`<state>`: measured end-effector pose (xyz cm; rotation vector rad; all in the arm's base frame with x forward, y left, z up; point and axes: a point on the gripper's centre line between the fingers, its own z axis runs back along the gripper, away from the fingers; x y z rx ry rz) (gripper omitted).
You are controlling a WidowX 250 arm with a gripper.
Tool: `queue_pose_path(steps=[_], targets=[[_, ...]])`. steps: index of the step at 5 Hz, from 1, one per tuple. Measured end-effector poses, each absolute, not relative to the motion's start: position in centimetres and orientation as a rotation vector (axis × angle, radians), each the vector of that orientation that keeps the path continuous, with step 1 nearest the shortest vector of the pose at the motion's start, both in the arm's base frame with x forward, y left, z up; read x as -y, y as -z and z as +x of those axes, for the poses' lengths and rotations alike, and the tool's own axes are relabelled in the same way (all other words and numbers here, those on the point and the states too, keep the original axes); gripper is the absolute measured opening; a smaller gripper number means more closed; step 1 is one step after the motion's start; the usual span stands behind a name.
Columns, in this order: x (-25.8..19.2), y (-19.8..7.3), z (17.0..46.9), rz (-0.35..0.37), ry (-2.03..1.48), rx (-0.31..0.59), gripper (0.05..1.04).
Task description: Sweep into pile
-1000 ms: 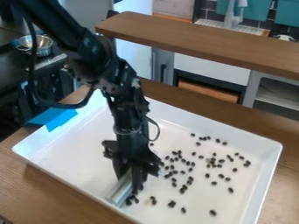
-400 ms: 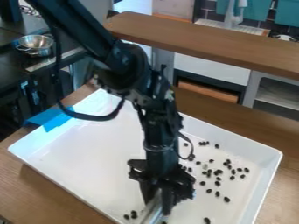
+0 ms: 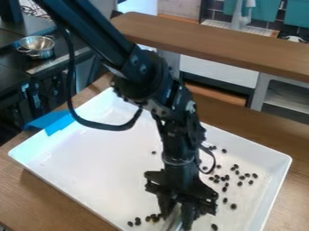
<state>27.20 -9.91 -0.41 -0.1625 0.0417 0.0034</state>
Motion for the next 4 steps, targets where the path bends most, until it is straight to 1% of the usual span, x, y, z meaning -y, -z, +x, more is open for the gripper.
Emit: queue_pose_path(steps=[1, 2, 3, 4], targets=[[8.8, -2.3, 28.0, -0.204, 0.005, -0.042, 0.381], [5.2, -6.1, 29.8, -0.25, 0.019, -0.045, 0.38], [2.4, -9.2, 31.0, -0.304, 0.081, -0.054, 0.38], [-1.1, -9.0, 33.1, -0.246, 0.143, -0.053, 0.381]])
